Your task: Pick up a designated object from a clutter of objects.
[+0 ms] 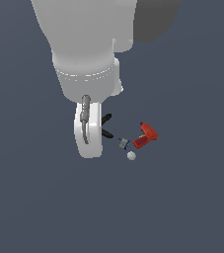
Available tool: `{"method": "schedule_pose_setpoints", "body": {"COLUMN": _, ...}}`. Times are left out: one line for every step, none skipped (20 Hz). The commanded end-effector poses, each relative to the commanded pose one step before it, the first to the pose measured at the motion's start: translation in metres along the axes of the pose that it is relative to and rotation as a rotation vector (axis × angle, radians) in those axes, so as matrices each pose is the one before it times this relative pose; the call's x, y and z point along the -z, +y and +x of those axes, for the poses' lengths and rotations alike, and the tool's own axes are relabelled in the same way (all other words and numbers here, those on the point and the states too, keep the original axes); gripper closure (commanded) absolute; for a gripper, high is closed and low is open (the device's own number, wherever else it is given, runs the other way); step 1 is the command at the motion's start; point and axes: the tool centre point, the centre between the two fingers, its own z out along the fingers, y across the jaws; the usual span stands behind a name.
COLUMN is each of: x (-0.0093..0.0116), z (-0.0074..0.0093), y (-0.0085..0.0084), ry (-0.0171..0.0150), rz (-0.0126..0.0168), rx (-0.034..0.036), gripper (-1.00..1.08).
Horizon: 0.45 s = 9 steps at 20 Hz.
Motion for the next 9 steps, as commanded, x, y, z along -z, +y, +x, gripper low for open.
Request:
{"method": "schedule_pose_setpoints", "body": {"x": 0.00856, "z": 0.00173, "y": -0.00242, "ry": -0.00047, "rz": -0.00069, "rx": 0.00086, "gripper": 1.08}}
{"method": "schedule_pose_setpoints", "body": {"x": 0.00242, "z": 0.00042, "y": -0.00074, "ry": -0.00048, "rz": 0.00012, "rx": 0.00048, "gripper": 1.08}}
{"method": "schedule_pose_setpoints", "body": {"x": 0.00199, "z": 0.00046, "y": -0.00066, "ry": 0.00000, "rz": 0.00000, "rx": 0.00000, "gripper": 1.08}}
{"method": "schedule_pose_setpoints", "body": {"x": 0.00160, "z": 0.00037, "y": -0.00057, "ry": 0.00000, "rz": 0.00000, "rx": 0.00000, "gripper": 1.08}}
{"method": "schedule_pose_setpoints", "body": {"x": 0.00122, "z": 0.00027, "y": -0.00048, "ry": 0.00000, "rz": 0.00000, "rx": 0.00000, "gripper": 1.08}}
{"method": "schedule_pose_setpoints", "body": {"x": 0.00091, "z": 0.00028, "y": -0.00036, "ry": -0.00046, "rz": 0.00015, "rx": 0.00010, "gripper": 1.08}}
{"method": "schedule_pose_setpoints", "body": {"x": 0.00049, "z": 0.00008, "y": -0.00032, "ry": 0.00000, "rz": 0.00000, "rx": 0.00000, "gripper": 1.08}}
{"method": "schedule_pose_setpoints", "body": {"x": 0.00014, "z": -0.00001, "y": -0.00024, "ry": 0.00000, "rz": 0.00000, "rx": 0.00000, "gripper": 1.08}}
{"method": "schedule_pose_setpoints", "body": {"x": -0.00005, "z": -0.00004, "y": -0.00010, "ry": 0.00000, "rz": 0.00000, "rx": 0.00000, "gripper": 1.08}}
